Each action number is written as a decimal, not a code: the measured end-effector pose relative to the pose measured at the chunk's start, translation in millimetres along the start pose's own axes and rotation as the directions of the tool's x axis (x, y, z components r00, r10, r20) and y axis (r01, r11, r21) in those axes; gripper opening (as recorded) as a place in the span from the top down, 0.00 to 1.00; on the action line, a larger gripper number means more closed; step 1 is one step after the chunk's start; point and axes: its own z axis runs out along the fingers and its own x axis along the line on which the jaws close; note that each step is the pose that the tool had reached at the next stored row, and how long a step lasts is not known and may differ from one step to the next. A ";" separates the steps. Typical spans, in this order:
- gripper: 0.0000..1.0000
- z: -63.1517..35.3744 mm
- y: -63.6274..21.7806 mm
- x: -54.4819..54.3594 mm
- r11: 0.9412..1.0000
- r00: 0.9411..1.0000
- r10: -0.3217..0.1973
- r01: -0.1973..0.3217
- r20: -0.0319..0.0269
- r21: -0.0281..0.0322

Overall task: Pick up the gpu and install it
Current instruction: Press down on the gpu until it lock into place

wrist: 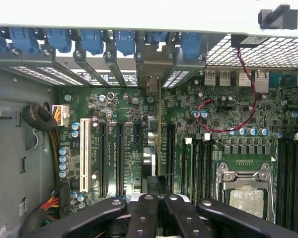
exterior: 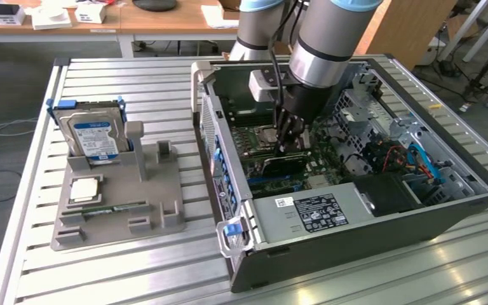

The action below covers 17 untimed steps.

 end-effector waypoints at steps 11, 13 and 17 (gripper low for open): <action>0.89 1.8 -0.1 -3.8 1.000 1.000 0.000 0.000 0.000 0.000; 0.89 2.8 -0.1 -3.7 1.000 1.000 0.000 0.000 0.000 0.000; 0.89 2.9 -0.1 -3.7 1.000 1.000 0.000 0.000 0.000 0.000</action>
